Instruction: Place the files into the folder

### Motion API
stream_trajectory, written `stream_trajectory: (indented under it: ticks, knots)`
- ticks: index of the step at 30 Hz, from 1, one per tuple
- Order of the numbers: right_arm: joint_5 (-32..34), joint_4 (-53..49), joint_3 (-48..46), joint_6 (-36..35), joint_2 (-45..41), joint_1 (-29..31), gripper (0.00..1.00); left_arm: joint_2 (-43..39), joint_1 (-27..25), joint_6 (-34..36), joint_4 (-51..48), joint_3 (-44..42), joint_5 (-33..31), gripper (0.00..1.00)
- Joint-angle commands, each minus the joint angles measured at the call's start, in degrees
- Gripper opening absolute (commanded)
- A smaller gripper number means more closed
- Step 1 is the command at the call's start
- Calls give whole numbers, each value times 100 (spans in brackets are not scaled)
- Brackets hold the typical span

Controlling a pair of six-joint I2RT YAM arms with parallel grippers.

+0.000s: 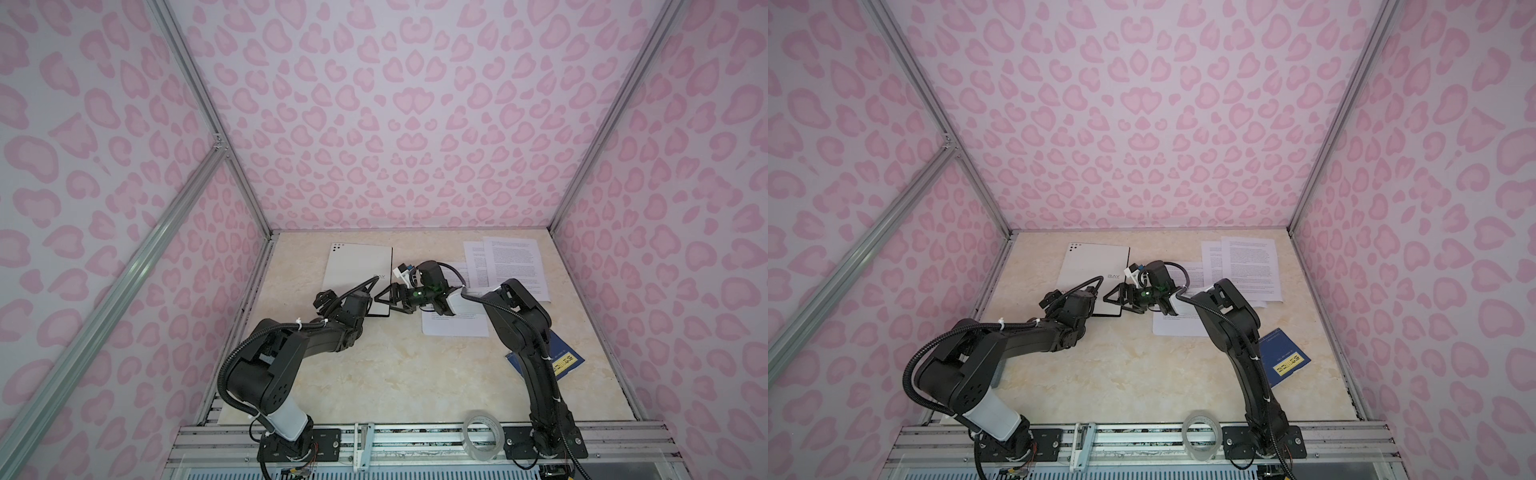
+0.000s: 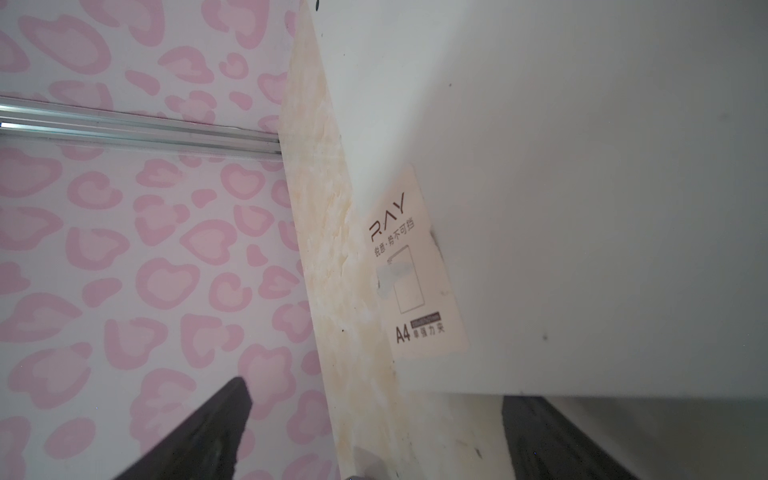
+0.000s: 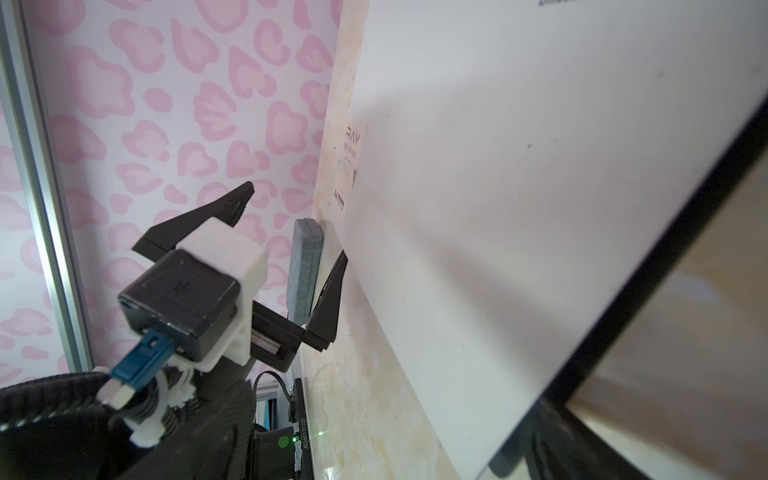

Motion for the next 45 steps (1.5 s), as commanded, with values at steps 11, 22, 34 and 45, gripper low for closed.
stream_trajectory:
  ticks: [11,22,34,45]
  knots:
    - [-256,1516,26,1087,372,-76,100,-901,11,-562,-1379,-44,883,97]
    - [-9,1240,260,981,314,-35,87,-2053,1133,-1961,-3684,1161,3062,97]
    - [757,-1221,1624,-456,182,348,87,-1186,2038,-3068,-5158,3617,5238,97]
    - [1039,-1277,2241,-260,398,443,63,-632,2380,-3502,-5483,4353,5919,97]
